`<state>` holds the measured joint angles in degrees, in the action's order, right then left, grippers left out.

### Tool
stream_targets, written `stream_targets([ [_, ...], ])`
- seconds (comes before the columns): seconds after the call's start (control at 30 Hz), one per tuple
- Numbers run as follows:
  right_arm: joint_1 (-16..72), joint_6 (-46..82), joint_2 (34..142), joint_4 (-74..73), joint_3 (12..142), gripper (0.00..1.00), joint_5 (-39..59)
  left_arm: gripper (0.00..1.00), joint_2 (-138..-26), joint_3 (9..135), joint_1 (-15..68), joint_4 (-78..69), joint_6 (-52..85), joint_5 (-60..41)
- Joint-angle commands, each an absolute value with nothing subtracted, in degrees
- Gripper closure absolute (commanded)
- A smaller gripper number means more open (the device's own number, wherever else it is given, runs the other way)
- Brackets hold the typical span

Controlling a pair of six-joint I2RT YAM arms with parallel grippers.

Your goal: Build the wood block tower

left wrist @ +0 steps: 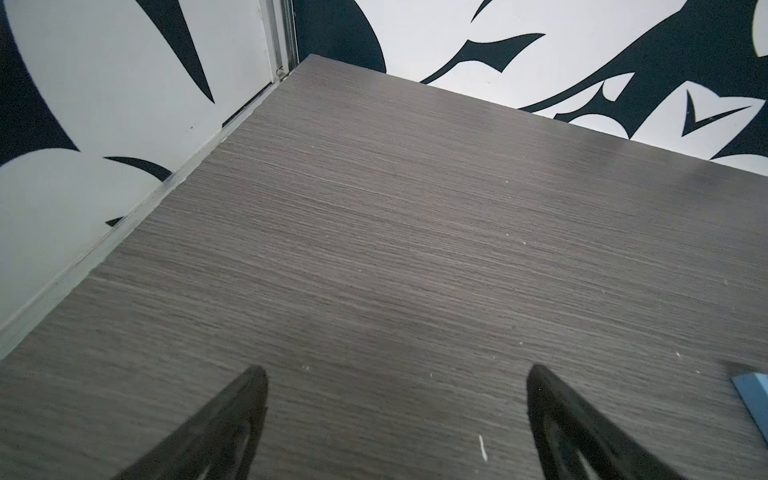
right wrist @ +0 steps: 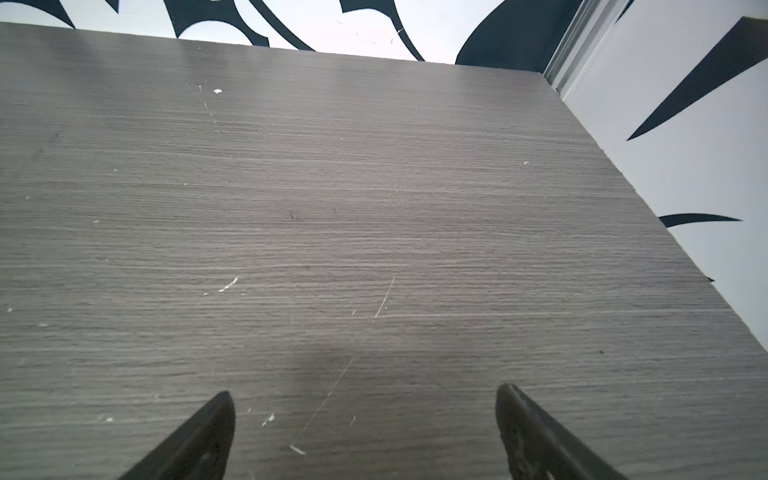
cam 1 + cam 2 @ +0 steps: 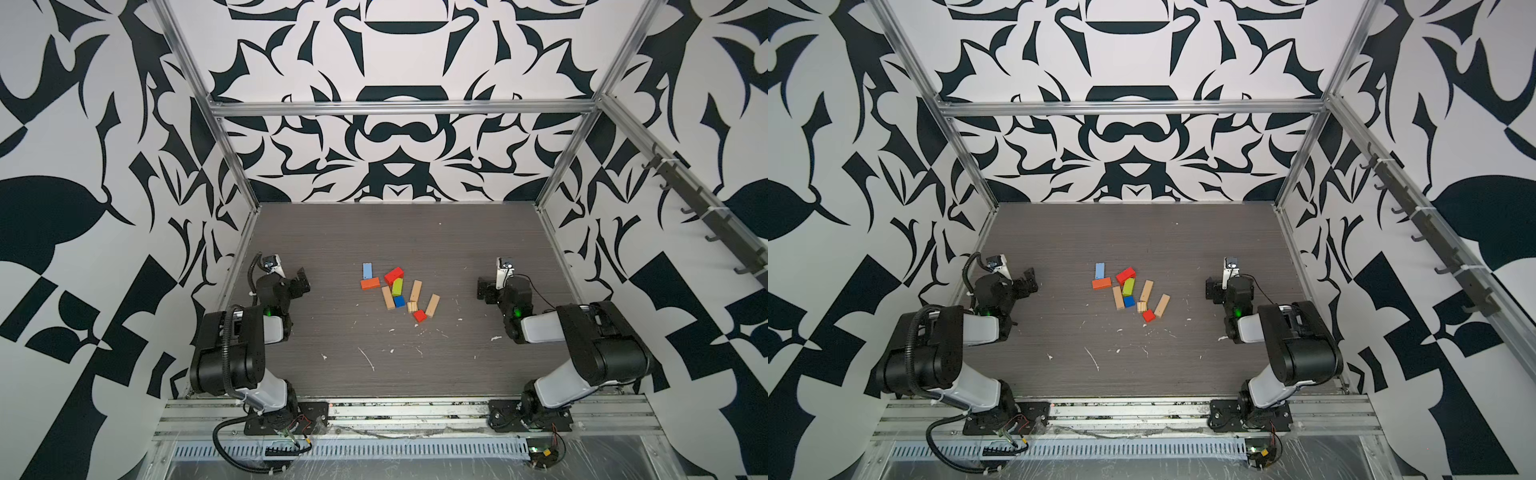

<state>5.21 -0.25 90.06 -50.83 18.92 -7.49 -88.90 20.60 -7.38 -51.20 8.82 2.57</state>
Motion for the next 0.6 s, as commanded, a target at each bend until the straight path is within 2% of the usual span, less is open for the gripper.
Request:
stream_targets([
  [0.0, 5.0, -0.7, 88.9, -51.9, 20.4, 0.0, -7.4, 0.01, -88.6, 21.1, -7.2, -52.4, 8.7, 2.8],
  [0.57, 5.0, 0.4, 89.0, -52.7, 20.1, 0.0, -10.5, 0.01, -88.5, 21.1, -7.2, -52.1, 8.4, 2.6],
])
